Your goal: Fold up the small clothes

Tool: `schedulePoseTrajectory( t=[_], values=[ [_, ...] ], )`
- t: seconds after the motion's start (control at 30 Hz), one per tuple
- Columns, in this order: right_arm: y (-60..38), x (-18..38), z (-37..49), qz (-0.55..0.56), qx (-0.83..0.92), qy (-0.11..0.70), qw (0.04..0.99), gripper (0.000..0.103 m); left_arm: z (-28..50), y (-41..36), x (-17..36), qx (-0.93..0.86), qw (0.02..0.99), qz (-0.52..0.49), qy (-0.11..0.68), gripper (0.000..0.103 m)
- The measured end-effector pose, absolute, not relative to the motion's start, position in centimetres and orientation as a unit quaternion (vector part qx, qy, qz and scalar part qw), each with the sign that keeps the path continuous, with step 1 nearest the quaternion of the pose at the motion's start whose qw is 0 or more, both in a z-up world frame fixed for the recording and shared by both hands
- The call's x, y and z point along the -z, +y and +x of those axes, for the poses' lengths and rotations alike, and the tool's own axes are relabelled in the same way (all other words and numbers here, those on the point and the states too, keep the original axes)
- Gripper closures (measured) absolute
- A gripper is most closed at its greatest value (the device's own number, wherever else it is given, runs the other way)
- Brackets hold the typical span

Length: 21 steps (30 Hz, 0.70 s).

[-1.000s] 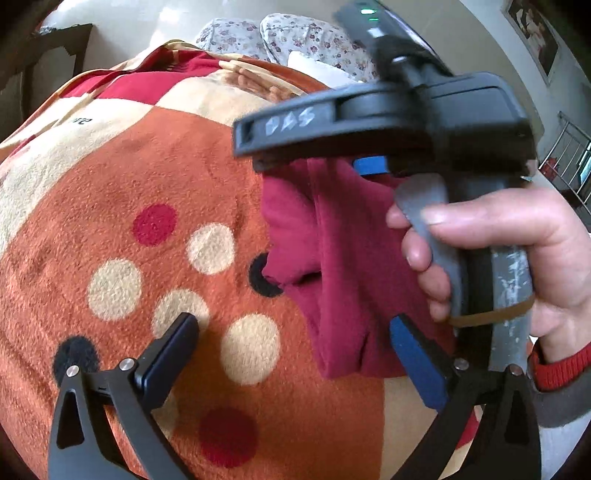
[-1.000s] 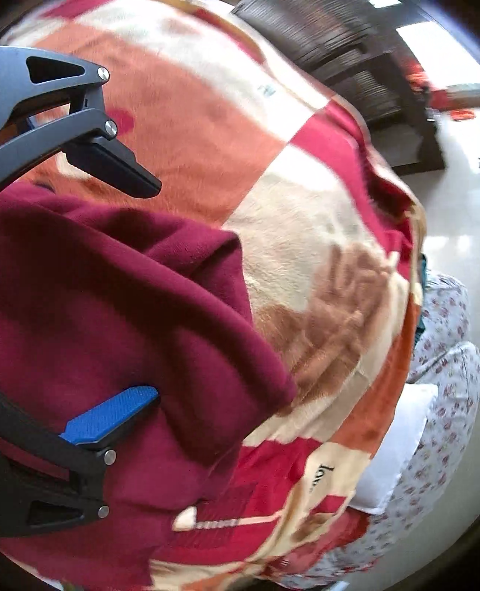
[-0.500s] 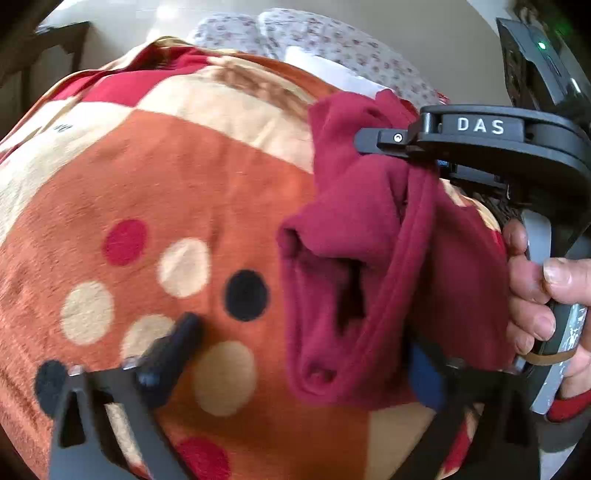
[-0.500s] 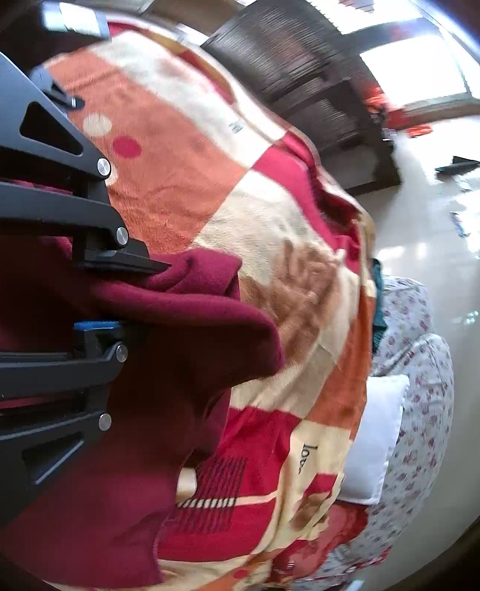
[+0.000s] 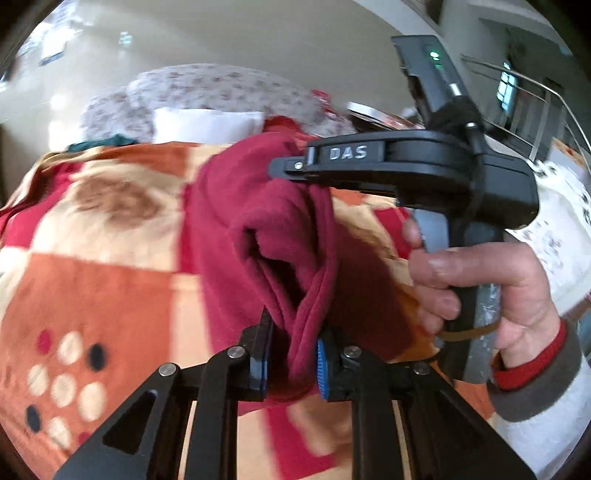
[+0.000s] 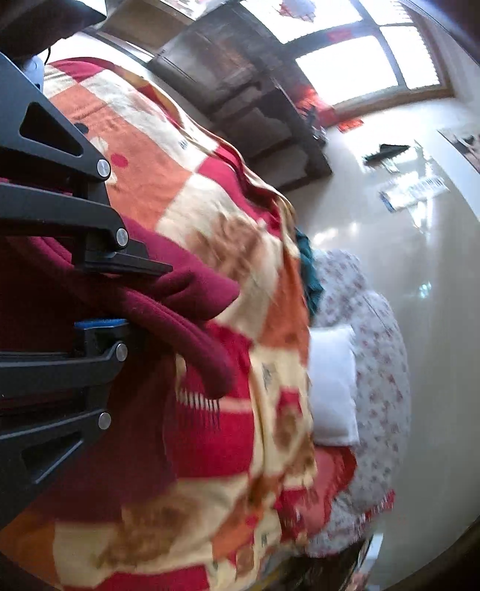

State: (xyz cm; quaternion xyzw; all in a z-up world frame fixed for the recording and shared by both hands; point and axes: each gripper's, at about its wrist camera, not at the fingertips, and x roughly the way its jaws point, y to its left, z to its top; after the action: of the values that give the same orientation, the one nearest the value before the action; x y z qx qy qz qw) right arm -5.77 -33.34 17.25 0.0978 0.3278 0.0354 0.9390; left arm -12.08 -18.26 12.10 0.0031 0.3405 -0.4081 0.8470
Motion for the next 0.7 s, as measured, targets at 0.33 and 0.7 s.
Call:
schedulePoseTrajectory(
  t=[0.33, 0.7],
  values=[
    [-43.3, -12.1, -8.8, 0.126, 0.042, 0.363, 0.922, 0.084, -12.8, -29.8, -7.3, 0.43, 0.817, 0.082, 0.376, 0.085],
    [-46.4, -12.8, -12.8, 0.179, 0.068, 0.336, 0.922, 0.071, -15.1, -27.3, -8.7, 0.444, 0.807, 0.098, 0.377, 0.064]
  ],
)
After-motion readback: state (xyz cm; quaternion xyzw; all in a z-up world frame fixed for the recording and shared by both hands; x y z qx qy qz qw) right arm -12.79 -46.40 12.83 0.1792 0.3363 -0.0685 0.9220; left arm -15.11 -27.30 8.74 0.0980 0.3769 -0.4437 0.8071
